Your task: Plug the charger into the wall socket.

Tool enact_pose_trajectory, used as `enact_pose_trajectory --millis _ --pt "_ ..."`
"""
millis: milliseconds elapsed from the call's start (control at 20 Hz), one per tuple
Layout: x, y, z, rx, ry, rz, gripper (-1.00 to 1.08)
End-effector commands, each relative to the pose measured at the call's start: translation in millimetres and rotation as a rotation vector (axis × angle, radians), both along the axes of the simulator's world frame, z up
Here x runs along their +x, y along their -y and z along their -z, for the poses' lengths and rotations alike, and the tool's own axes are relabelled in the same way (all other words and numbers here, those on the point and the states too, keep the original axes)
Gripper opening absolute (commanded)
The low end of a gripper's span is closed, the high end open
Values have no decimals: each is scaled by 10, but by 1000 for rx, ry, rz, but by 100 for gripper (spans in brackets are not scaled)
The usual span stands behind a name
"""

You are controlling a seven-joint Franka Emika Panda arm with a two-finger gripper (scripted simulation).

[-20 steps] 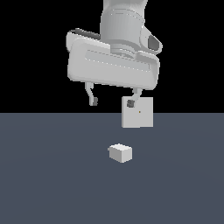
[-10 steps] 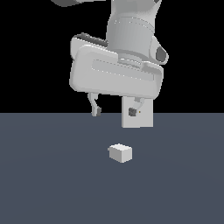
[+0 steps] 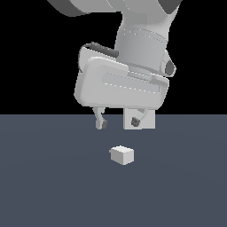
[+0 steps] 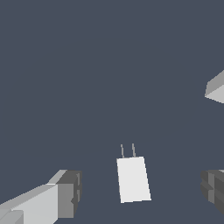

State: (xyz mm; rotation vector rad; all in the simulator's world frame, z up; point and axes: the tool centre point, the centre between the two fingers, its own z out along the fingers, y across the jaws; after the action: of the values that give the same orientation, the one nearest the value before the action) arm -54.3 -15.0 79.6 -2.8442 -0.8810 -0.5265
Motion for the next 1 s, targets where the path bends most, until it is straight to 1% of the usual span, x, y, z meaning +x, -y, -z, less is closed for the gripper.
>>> enact_pose_trajectory --millis 0,450,950 --pt "-5 8 43 7 15 -24 100" --pt "-17 31 161 23 47 -78 100" --pt "-19 35 178 23 46 -83 100"
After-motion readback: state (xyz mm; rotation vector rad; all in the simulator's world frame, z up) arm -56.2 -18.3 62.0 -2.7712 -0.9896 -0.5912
